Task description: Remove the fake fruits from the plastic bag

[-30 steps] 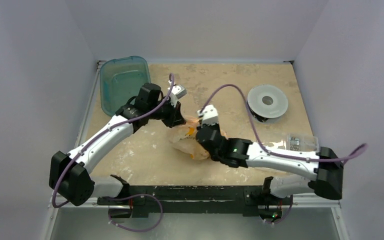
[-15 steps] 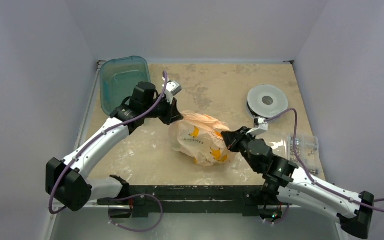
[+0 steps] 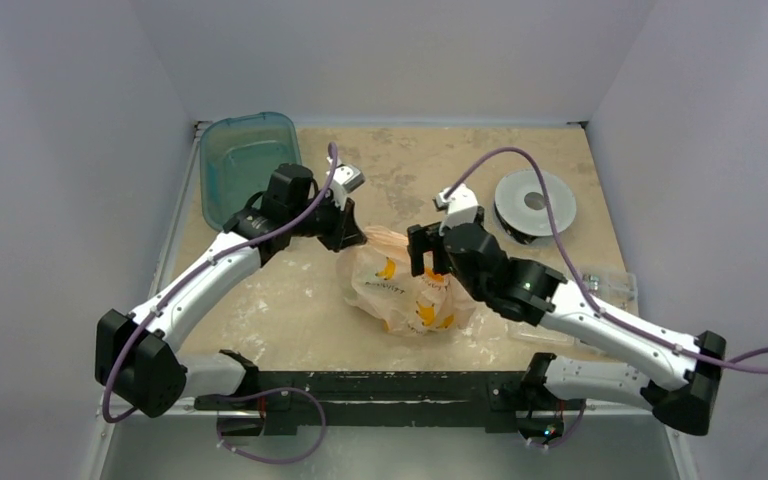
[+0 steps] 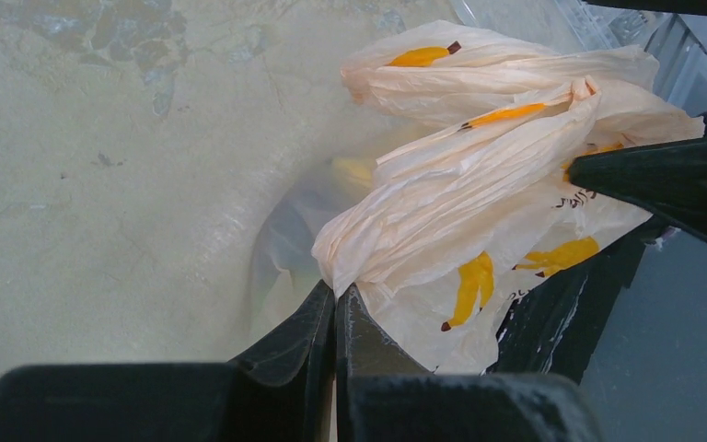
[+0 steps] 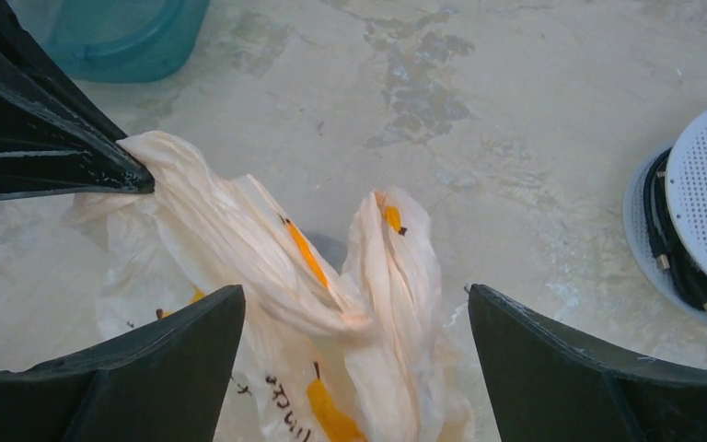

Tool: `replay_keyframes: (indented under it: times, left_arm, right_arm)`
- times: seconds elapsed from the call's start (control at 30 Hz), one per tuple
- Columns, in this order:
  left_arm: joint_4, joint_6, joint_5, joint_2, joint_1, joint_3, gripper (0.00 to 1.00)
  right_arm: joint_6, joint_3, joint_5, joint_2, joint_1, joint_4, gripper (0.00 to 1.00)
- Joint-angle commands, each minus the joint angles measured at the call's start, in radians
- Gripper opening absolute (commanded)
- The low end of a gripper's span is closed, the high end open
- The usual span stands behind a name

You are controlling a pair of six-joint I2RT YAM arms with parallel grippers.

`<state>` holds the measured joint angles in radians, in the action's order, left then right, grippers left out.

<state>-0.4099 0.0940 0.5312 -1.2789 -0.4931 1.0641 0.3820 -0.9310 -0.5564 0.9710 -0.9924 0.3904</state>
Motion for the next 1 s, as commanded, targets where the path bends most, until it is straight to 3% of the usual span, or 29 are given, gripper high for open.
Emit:
replay_keyframes:
  times: [0.0,0.13,0.23,0.37,0.43,0.57,0.67,0.7,0.97]
  left_arm:
    - [0.016,-0.004,0.071,0.012,0.006,0.017,0.0]
    - [0.063,-0.006,0.088,0.034,0.006,-0.016,0.0]
    - [0.083,-0.016,0.083,0.054,0.005,-0.045,0.0]
    - [0.09,-0.042,0.014,0.099,-0.004,-0.085,0.0]
    - [0.094,-0.055,-0.065,0.136,-0.032,-0.113,0.1]
    - [0.099,-0.053,-0.275,0.229,-0.134,-0.172,0.48]
    - [0.033,0.02,-0.271,0.271,-0.145,-0.144,0.88]
    - [0.008,0.029,-0.273,0.28,-0.154,-0.128,0.95]
    - [-0.121,-0.085,-0.646,0.212,-0.353,0.081,0.98]
  right_arm:
    - [-0.126,-0.123,-0.022,0.16,0.001,0.102,0.91]
    - [-0.102,-0.117,0.001,0.206,0.001,0.084,0.85]
    - [-0.103,-0.058,-0.008,0.194,0.001,0.066,0.65]
    - [-0.063,0.04,-0.003,0.121,0.001,-0.004,0.24]
    - [-0.029,0.098,0.032,0.061,0.001,-0.088,0.01]
    - [0.031,0.214,0.105,-0.06,0.001,-0.297,0.0]
    - [0.04,0.248,0.116,-0.085,0.001,-0.358,0.0]
    - [0.038,0.248,0.121,-0.081,0.001,-0.36,0.0]
    - [0.025,0.276,0.217,-0.099,0.001,-0.385,0.0]
